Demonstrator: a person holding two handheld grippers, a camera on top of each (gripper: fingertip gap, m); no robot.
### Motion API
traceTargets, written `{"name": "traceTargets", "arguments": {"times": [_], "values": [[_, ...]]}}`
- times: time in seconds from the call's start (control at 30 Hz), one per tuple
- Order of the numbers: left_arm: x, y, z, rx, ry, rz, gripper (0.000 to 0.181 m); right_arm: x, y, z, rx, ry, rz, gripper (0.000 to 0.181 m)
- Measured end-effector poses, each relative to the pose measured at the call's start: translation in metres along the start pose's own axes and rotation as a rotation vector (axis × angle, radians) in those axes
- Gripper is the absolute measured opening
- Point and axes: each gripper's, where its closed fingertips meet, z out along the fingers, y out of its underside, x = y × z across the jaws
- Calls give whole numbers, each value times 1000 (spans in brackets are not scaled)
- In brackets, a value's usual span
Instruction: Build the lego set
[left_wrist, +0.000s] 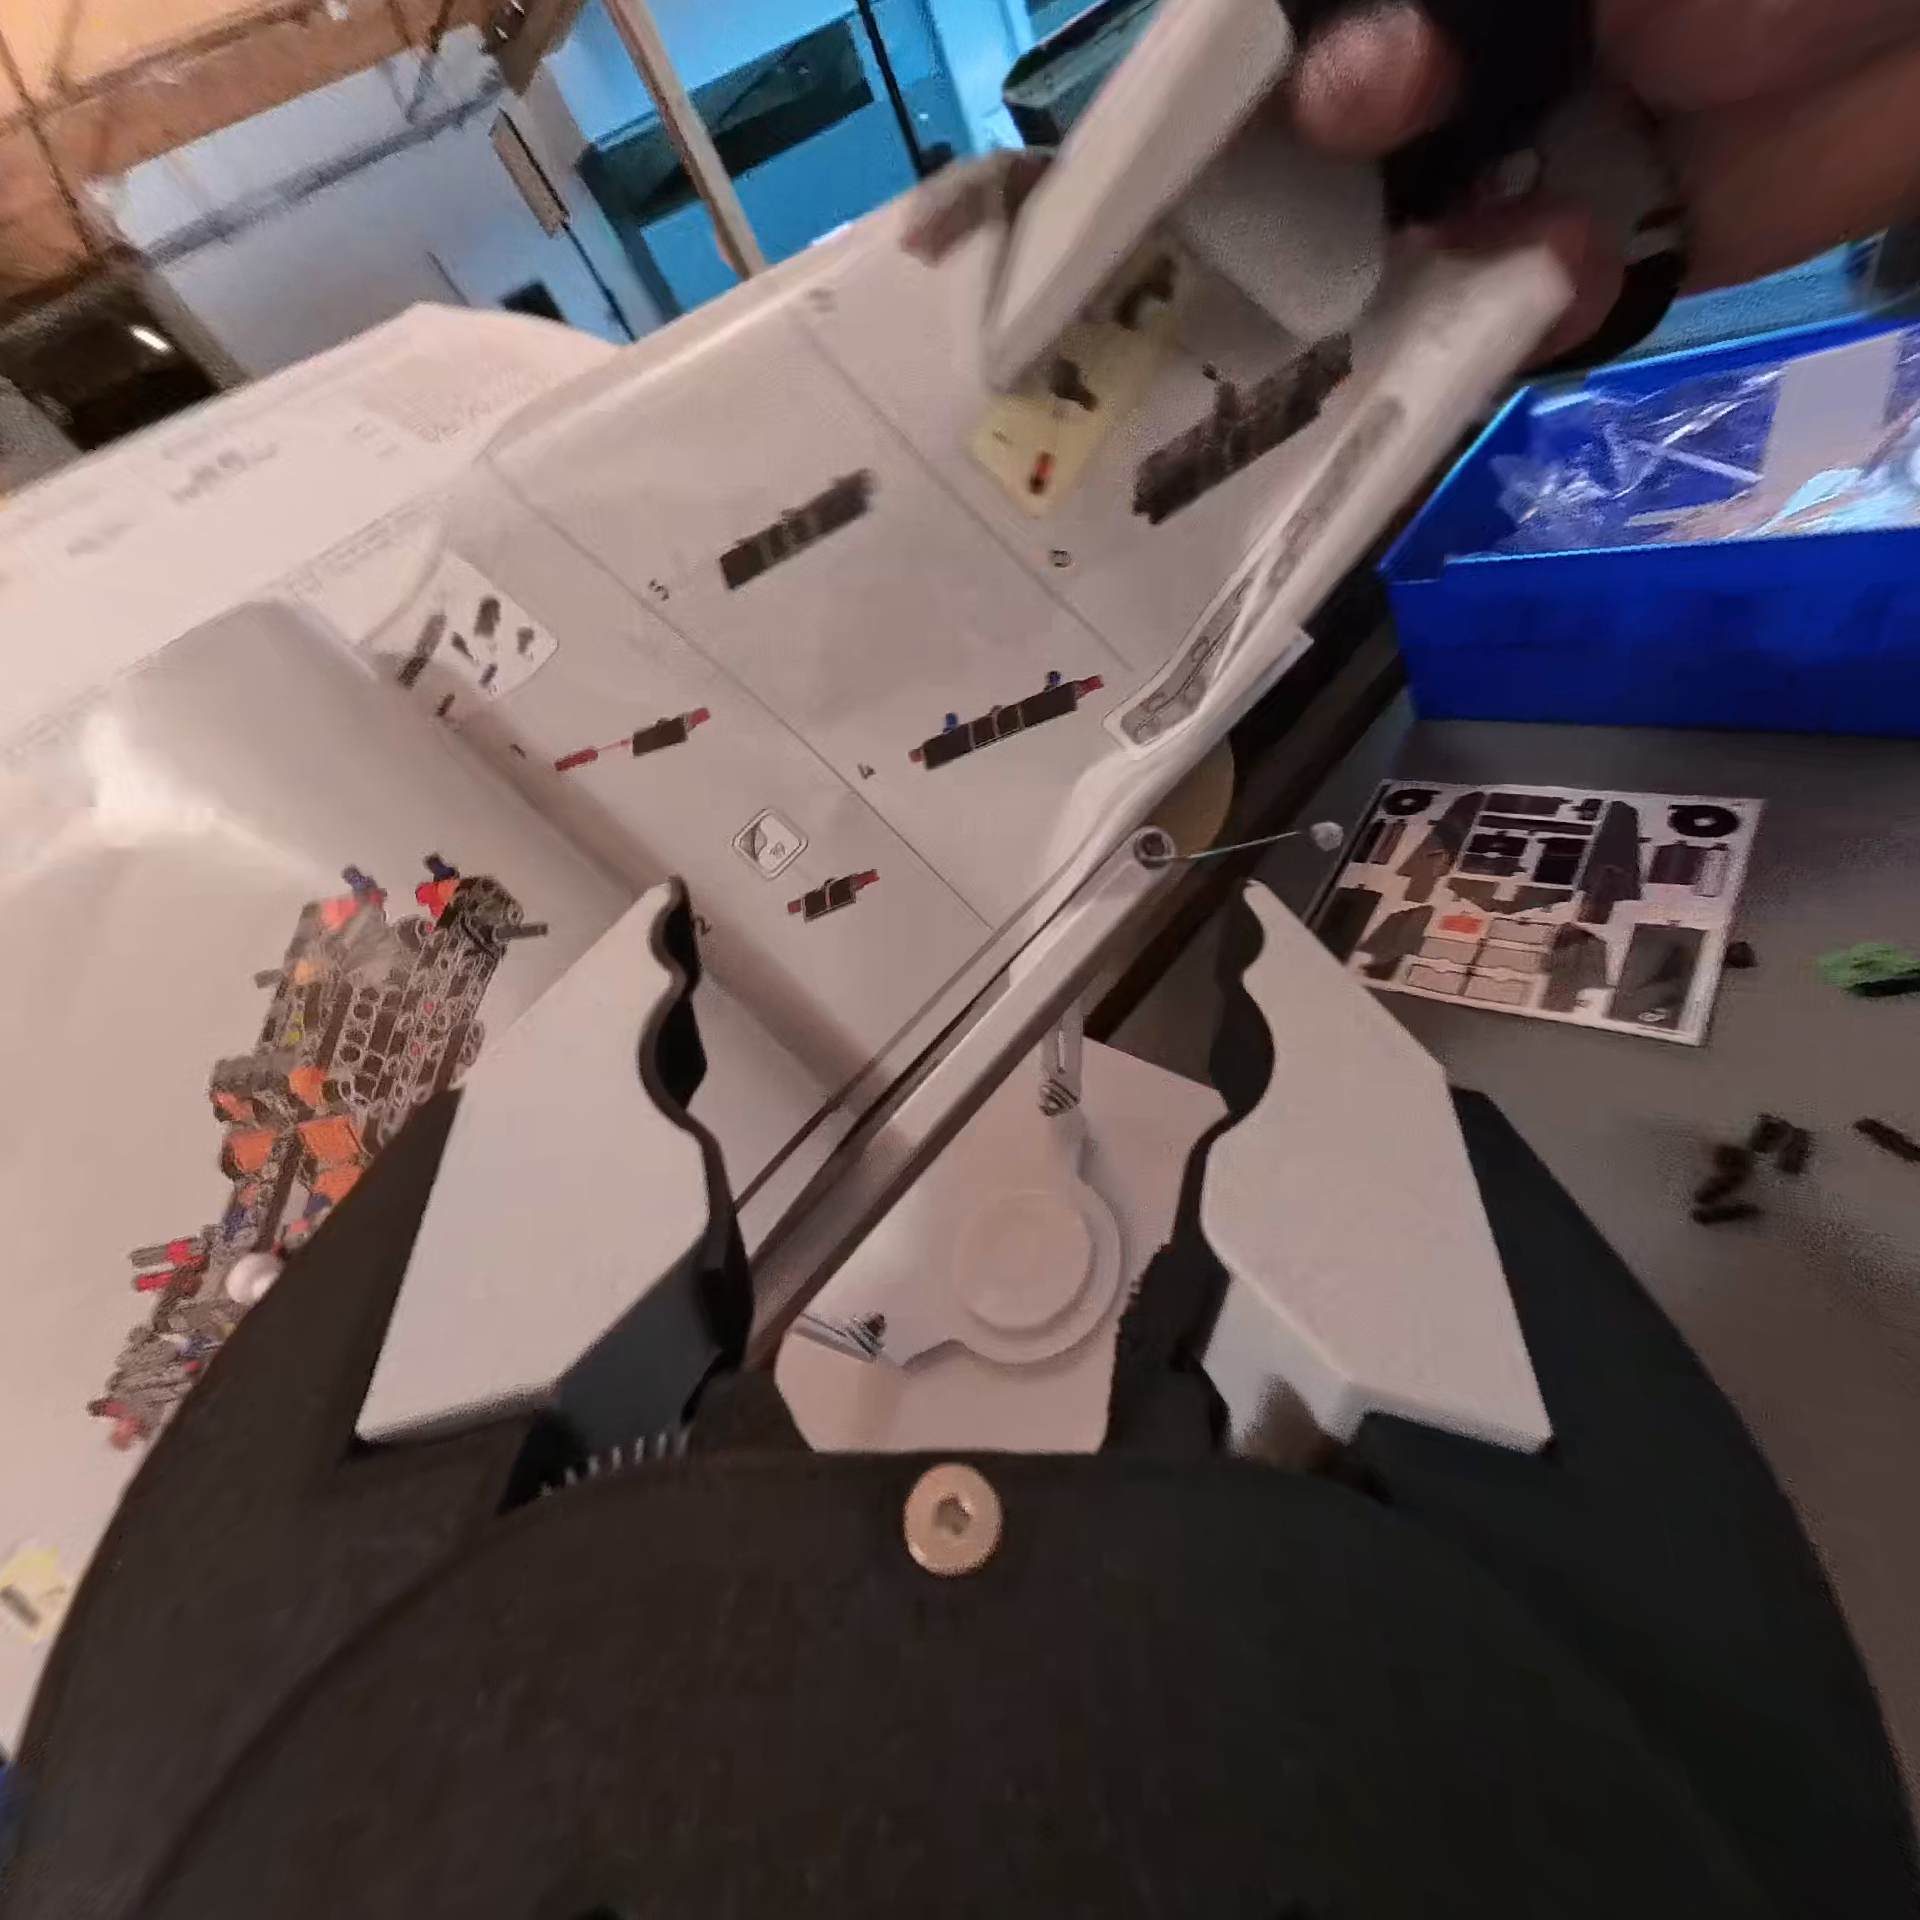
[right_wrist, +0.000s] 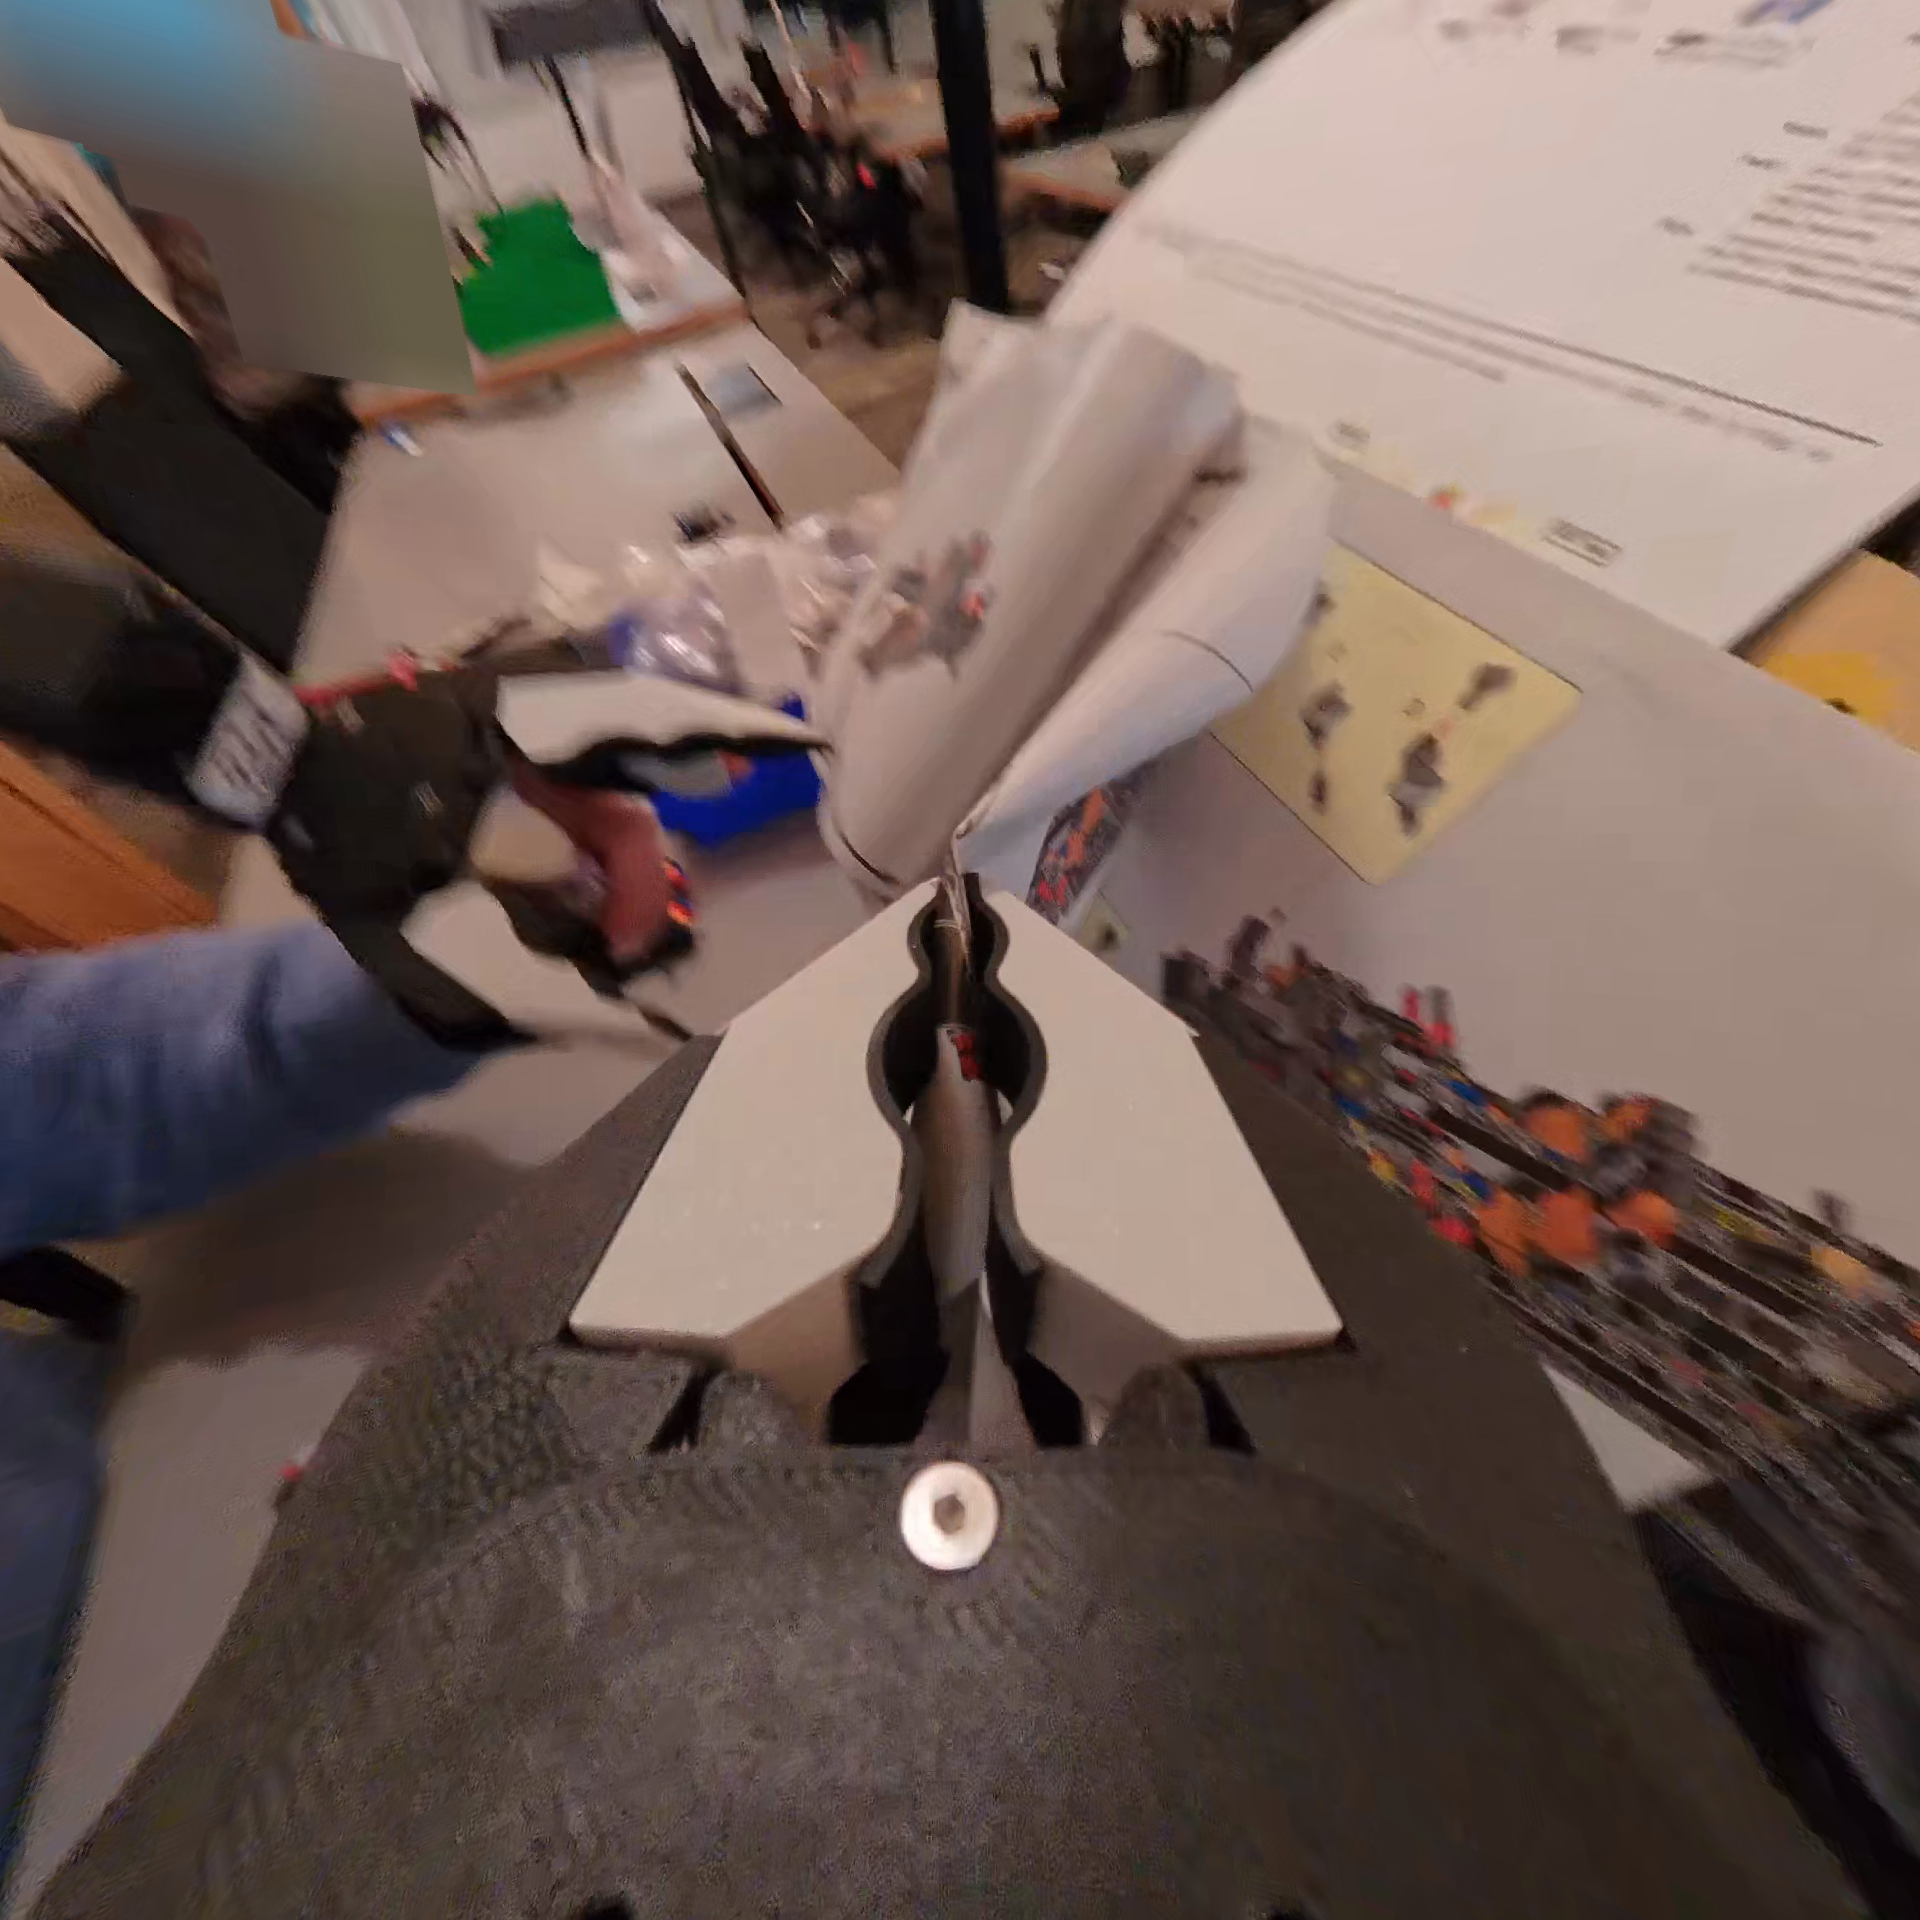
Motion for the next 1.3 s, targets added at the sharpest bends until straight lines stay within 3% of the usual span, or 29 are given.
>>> {"name": "traceTargets", "arguments": {"times": [0.03,0.17,0.27,0.37,0.47,0.5,0.57,0.67,0.83,1.0,1.17,1.3], "values": [[5,-3,1,14,-33,36,103,-7,-9,4,27,-30,27,0],[17,-14,11,76,-112,52,114,-31,-35,30,76,-99,97,0],[-8,-25,9,129,-252,6,80,-53,-43,53,47,-131,72,3],[-29,-35,-1,228,-220,-164,31,-71,-54,66,51,-155,36,12],[-47,-35,-15,296,-161,-302,10,-82,-73,63,130,-167,-18,60],[-51,-37,-22,344,-134,-334,10,-83,-81,58,175,-156,-43,70],[-67,-30,-38,388,-128,-434,9,-82,-92,44,266,-108,-109,70],[-100,-8,-67,455,-148,-614,9,-65,-71,54,172,2,-193,57],[-145,33,-101,586,-141,-907,12,-53,-9,132,-114,83,-347,51],[-172,47,-119,573,-173,-920,3,-42,26,187,-273,156,-438,50],[-187,64,-113,441,-117,-956,0,-43,27,191,-265,141,-385,51],[-192,77,-111,347,-85,-954,0,-53,29,179,-285,199,-499,59]]}}
